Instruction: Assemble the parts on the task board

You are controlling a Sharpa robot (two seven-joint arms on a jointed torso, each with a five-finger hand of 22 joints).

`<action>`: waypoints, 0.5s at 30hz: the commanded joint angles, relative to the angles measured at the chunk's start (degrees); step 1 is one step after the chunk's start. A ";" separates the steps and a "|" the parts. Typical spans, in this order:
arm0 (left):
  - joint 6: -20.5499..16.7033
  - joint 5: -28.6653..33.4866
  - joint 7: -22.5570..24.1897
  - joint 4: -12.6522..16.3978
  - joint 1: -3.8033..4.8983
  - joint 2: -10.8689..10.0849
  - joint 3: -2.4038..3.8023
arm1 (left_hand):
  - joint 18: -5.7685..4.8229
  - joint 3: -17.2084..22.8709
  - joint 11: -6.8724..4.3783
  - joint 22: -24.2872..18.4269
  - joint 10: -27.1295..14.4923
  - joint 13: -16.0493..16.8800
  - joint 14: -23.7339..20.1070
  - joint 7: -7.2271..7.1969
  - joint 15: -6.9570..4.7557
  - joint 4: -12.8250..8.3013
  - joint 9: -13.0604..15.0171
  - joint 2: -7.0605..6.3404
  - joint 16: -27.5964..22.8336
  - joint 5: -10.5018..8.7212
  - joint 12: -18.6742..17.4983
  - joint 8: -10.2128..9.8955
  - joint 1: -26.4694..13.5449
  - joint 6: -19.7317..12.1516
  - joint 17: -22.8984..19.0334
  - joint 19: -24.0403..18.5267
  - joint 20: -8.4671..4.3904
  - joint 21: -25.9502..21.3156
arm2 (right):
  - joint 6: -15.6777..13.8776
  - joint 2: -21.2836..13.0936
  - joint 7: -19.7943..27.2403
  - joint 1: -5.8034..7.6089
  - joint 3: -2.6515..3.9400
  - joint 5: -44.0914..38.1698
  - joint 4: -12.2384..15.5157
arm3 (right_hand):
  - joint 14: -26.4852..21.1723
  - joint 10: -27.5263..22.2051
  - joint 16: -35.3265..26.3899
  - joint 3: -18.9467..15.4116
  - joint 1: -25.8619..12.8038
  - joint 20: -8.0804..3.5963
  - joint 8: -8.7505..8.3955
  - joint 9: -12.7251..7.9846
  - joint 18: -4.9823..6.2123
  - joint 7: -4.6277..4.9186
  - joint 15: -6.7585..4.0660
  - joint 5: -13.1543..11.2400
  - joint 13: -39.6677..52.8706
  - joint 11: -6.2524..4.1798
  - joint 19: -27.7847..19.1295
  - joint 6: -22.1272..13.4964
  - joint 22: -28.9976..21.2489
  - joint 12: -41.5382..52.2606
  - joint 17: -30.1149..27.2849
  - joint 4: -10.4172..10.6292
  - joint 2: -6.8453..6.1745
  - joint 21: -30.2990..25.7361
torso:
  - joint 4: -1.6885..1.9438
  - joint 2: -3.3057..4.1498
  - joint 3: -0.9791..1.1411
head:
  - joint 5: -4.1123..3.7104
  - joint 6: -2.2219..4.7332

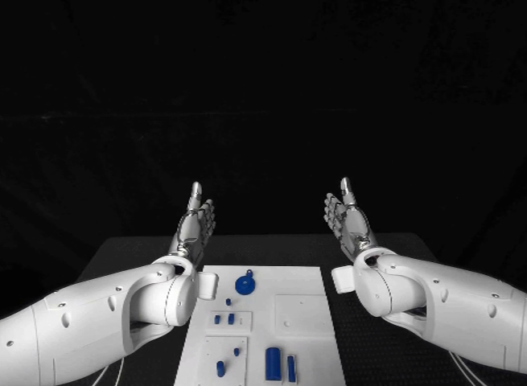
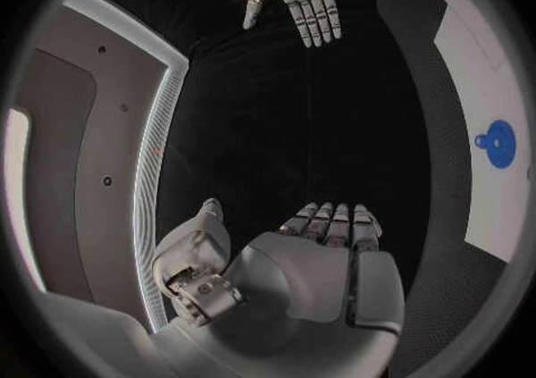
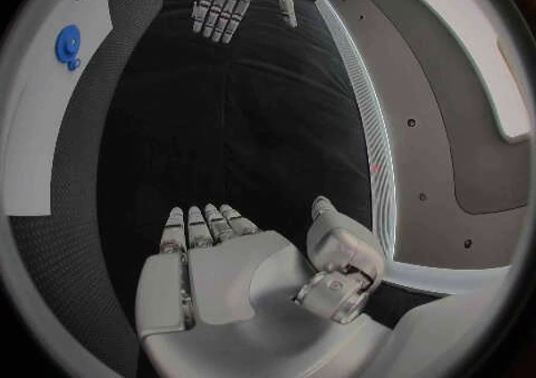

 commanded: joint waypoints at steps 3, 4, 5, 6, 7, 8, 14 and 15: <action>-8.61 1.80 4.61 2.50 -0.75 -0.50 0.49 | -0.90 -0.20 0.00 -0.52 -0.31 -0.14 -0.21 0.01 0.00 0.02 -0.17 -0.01 -0.21 -0.27 -0.39 -0.18 -0.40 -0.29 -0.10 -0.19 0.00 -0.21 | -10.39 -1.64 5.76 -0.33 -0.09 6.10 5.02 | -0.27 -0.21 -0.20 -0.25 -0.33 0.02 -0.20 -0.08 -0.35 0.01 -0.02 -0.20 -0.07 0.00 -0.28 -0.26 -0.10 -0.20 -0.12 0.00 0.00 -0.20 | -0.01 -0.17 0.01 | -0.01 -0.01; -8.67 1.81 4.63 2.57 -0.78 -0.51 0.50 | -0.90 -0.20 0.00 -0.52 -0.31 -0.14 -0.21 0.01 0.00 0.02 -0.17 -0.01 -0.21 -0.27 -0.39 -0.18 -0.40 -0.29 -0.10 -0.19 0.00 -0.21 | -10.83 -1.83 5.94 -0.37 -0.10 6.35 5.56 | -0.27 -0.21 -0.20 -0.25 -0.33 0.02 -0.20 -0.08 -0.35 0.01 -0.02 -0.20 -0.07 0.00 -0.28 -0.26 -0.10 -0.20 -0.12 0.00 0.00 -0.20 | -0.01 -0.17 0.01 | -0.01 -0.01; -8.67 1.81 4.63 2.57 -0.78 -0.51 0.50 | -0.90 -0.20 0.00 -0.52 -0.31 -0.14 -0.21 0.01 0.00 0.02 -0.17 -0.01 -0.21 -0.27 -0.39 -0.18 -0.40 -0.29 -0.10 -0.19 0.00 -0.21 | -11.18 -1.98 6.10 -0.39 -0.11 6.55 6.01 | -0.27 -0.21 -0.20 -0.25 -0.33 0.02 -0.20 -0.08 -0.35 0.01 -0.02 -0.20 -0.07 0.00 -0.28 -0.26 -0.10 -0.20 -0.12 0.00 0.00 -0.20 | -0.01 -0.17 0.01 | -0.01 -0.01; -8.67 1.81 4.63 2.57 -0.78 -0.51 0.50 | -0.90 -0.20 0.00 -0.52 -0.31 -0.14 -0.21 0.01 0.00 0.02 -0.17 -0.01 -0.21 -0.27 -0.39 -0.18 -0.40 -0.29 -0.10 -0.19 0.00 -0.21 | -11.44 -2.09 6.21 -0.41 -0.12 6.69 6.33 | -0.27 -0.21 -0.20 -0.25 -0.33 0.02 -0.20 -0.08 -0.35 0.01 -0.02 -0.20 -0.07 0.00 -0.28 -0.26 -0.10 -0.20 -0.12 0.00 0.00 -0.20 | -0.01 -0.17 0.01 | -0.01 -0.01; -8.67 1.81 4.63 2.57 -0.78 -0.51 0.50 | -0.90 -0.20 0.00 -0.52 -0.31 -0.14 -0.21 0.01 0.00 0.02 -0.17 -0.01 -0.21 -0.27 -0.39 -0.18 -0.40 -0.29 -0.10 -0.19 0.00 -0.21 | -11.61 -2.17 6.28 -0.42 -0.12 6.79 6.55 | -0.27 -0.21 -0.20 -0.25 -0.33 0.02 -0.20 -0.08 -0.35 0.01 -0.02 -0.20 -0.07 0.00 -0.28 -0.26 -0.10 -0.20 -0.12 0.00 0.00 -0.20 | -0.01 -0.17 0.01 | -0.01 -0.01; -8.67 1.81 4.63 2.57 -0.78 -0.51 0.50 | -0.90 -0.20 0.00 -0.52 -0.31 -0.14 -0.21 0.01 0.00 0.02 -0.17 -0.01 -0.21 -0.27 -0.39 -0.18 -0.40 -0.29 -0.10 -0.19 0.00 -0.21 | -11.70 -2.20 6.32 -0.43 -0.13 6.84 6.66 | -0.27 -0.21 -0.20 -0.25 -0.33 0.02 -0.20 -0.08 -0.35 0.01 -0.02 -0.20 -0.07 0.00 -0.28 -0.26 -0.10 -0.20 -0.12 0.00 0.00 -0.20 | -0.01 -0.17 0.01 | -0.01 -0.01; -8.67 1.81 4.63 2.57 -0.78 -0.51 0.50 | -0.90 -0.20 0.00 -0.52 -0.31 -0.14 -0.21 0.01 0.00 0.02 -0.17 -0.01 -0.21 -0.27 -0.39 -0.18 -0.40 -0.29 -0.10 -0.19 0.00 -0.21 | -11.70 -2.20 6.32 -0.43 -0.13 6.84 6.66 | -0.27 -0.21 -0.20 -0.25 -0.33 0.02 -0.20 -0.08 -0.35 0.01 -0.02 -0.20 -0.07 0.00 -0.28 -0.26 -0.10 -0.20 -0.12 0.00 0.00 -0.20 | -0.01 -0.17 0.01 | -0.01 -0.01; -8.67 1.81 4.63 2.57 -0.78 -0.51 0.50 | -0.90 -0.20 0.00 -0.52 -0.31 -0.14 -0.21 0.01 0.00 0.02 -0.17 -0.01 -0.21 -0.27 -0.39 -0.18 -0.40 -0.29 -0.10 -0.19 0.00 -0.21 | -11.70 -2.20 6.32 -0.43 -0.13 6.84 6.66 | -0.27 -0.21 -0.20 -0.25 -0.33 0.02 -0.20 -0.08 -0.35 0.01 -0.02 -0.20 -0.07 0.00 -0.28 -0.26 -0.10 -0.20 -0.12 0.00 0.00 -0.20 | -0.01 -0.17 0.01 | -0.01 -0.01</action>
